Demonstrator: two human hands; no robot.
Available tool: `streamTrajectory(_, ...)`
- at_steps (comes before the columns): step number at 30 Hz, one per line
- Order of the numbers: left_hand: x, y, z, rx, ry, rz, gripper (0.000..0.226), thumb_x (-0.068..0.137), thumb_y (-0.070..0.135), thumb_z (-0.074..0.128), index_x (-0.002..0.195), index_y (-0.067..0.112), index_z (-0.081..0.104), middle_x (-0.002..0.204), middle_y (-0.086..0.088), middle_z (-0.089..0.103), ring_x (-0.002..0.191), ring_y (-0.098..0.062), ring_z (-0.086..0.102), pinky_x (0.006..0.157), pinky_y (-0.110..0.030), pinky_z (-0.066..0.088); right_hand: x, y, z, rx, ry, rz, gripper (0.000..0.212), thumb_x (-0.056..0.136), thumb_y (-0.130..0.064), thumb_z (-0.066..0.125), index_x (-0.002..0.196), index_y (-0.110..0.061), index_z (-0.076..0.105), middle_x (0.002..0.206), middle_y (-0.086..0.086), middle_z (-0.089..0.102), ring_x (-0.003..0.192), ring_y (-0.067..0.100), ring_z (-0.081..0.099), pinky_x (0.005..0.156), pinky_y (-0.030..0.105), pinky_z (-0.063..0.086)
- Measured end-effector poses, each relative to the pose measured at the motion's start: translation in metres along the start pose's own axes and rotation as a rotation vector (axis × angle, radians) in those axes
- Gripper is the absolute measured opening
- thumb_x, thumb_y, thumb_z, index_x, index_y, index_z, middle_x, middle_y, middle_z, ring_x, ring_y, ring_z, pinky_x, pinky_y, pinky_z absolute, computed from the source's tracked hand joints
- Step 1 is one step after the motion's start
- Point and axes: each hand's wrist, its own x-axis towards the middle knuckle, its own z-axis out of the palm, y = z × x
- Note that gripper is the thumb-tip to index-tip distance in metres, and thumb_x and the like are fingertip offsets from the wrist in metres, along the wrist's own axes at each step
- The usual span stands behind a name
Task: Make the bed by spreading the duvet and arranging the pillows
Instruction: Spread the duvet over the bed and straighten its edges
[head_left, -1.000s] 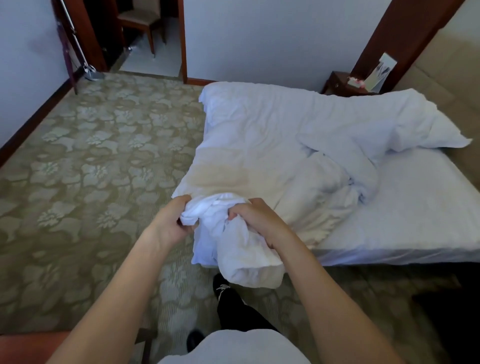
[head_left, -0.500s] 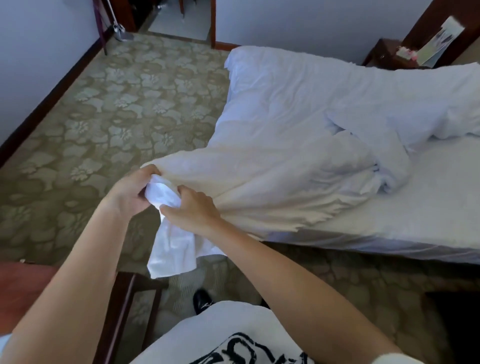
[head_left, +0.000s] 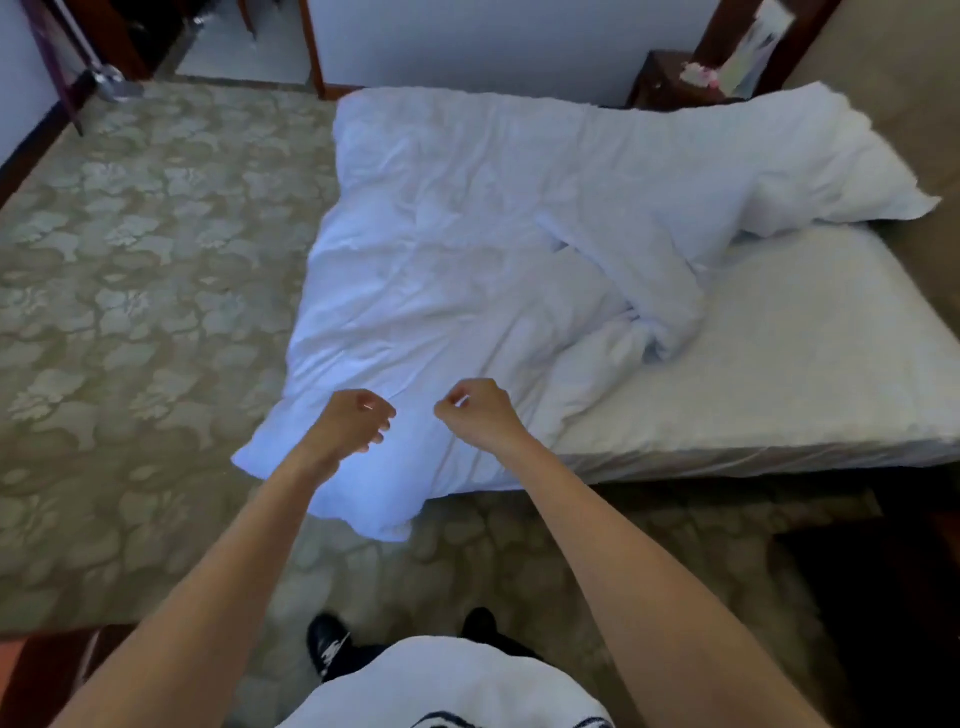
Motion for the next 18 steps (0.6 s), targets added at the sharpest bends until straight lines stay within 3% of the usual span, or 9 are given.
streamTrajectory(3, 0.007, 0.045, 0.063, 0.046, -0.081, 0.036, 0.020, 0.093, 0.009, 0.047, 0.088, 0.006, 0.066, 0.076, -0.008, 0.063, 0.060, -0.017, 0.058, 0.057, -0.025, 0.041, 0.001, 0.058, -0.072, 0.009, 0.074, 0.078, 0.015, 0.086, -0.030, 0.063, 0.081, -0.016, 0.065, 0.096, 0.007, 0.070, 0.097, 0.025, 0.063, 0.084, 0.032, 0.050)
streamTrajectory(11, 0.036, 0.135, 0.186, 0.266, -0.228, 0.158, 0.015, 0.090, 0.015, 0.054, 0.089, 0.006, 0.066, 0.079, -0.012, 0.070, 0.062, -0.020, 0.065, 0.057, -0.022, 0.048, 0.010, 0.160, -0.218, -0.034, 0.269, 0.193, 0.011, 0.089, -0.025, 0.061, 0.087, -0.014, 0.062, 0.089, 0.003, 0.063, 0.084, 0.018, 0.056, 0.073, 0.029, 0.041)
streamTrajectory(15, 0.073, 0.158, 0.222, 0.433, -0.221, 0.203, 0.011, 0.080, 0.026, 0.052, 0.075, 0.023, 0.061, 0.092, -0.015, 0.069, 0.082, -0.032, 0.068, 0.082, -0.040, 0.057, 0.036, 0.190, -0.261, -0.035, 0.315, 0.241, 0.013, 0.088, -0.022, 0.061, 0.090, -0.010, 0.065, 0.087, 0.003, 0.062, 0.078, 0.016, 0.052, 0.070, 0.029, 0.044)
streamTrajectory(18, 0.108, 0.180, 0.255, 0.468, -0.243, 0.211, 0.013, 0.077, 0.031, 0.050, 0.077, 0.023, 0.061, 0.093, -0.015, 0.069, 0.081, -0.033, 0.068, 0.084, -0.043, 0.057, 0.065, 0.206, -0.290, -0.041, 0.327, 0.266, 0.015, 0.087, -0.021, 0.061, 0.089, -0.008, 0.066, 0.086, 0.005, 0.064, 0.080, 0.018, 0.054, 0.072, 0.033, 0.050)
